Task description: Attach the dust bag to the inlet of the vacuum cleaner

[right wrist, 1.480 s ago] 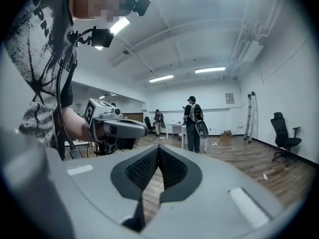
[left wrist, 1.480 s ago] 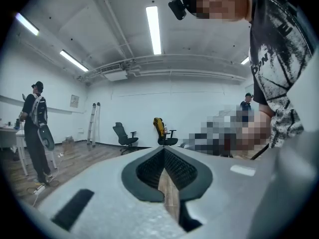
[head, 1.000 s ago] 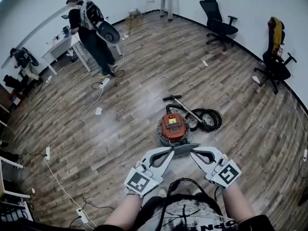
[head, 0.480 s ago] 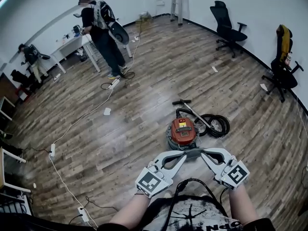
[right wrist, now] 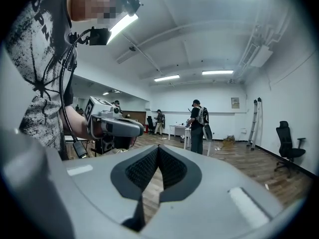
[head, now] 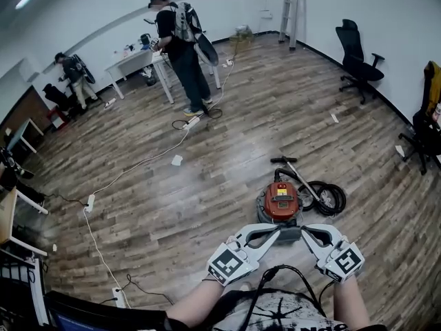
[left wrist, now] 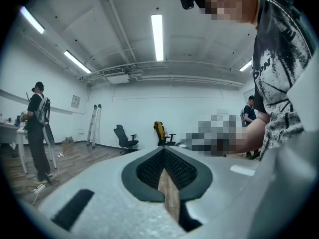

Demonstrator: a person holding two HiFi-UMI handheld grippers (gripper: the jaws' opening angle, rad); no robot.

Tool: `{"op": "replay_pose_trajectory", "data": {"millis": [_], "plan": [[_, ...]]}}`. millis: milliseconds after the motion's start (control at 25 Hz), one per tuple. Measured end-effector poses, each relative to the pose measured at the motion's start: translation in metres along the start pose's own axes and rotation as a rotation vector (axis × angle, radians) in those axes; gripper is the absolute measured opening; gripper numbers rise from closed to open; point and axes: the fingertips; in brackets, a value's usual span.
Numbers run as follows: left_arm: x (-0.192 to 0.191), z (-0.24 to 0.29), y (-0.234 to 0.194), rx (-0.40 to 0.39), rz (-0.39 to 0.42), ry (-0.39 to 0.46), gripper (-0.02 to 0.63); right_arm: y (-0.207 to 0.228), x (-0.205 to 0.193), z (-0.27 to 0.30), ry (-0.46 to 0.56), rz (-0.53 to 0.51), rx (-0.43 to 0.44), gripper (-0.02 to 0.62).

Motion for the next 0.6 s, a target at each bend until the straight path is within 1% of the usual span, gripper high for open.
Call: {"op": "replay_pose_trajectory", "data": {"millis": [200,360,520,600], "plan": [[0.002,-0.004,0.001,0.011,0.006,0.004,0.002,-0.007,0.0,0.002,-0.009,-0.019,0.03,0.006],[-0.003,-0.009,0.004,0.022,0.01,0.002,0.002,-0.009,-0.001,0.0,-0.016,-0.038,0.025,0.006],[-0.004,-0.013,0.007,0.02,0.047,-0.004,0.002,-0.01,-0.001,-0.004,-0.023,-0.034,0.02,0.006],[-0.005,-0.014,0.009,0.023,0.034,-0.01,0.002,-0.01,-0.002,-0.008,-0.021,-0.021,0.016,0.006]]}}
Point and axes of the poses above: the fingertips, and each gripper's own axes: z forward along the fingers, y to its right, x out of its top, and after that the axes turned 2 degrees about z, right-handed
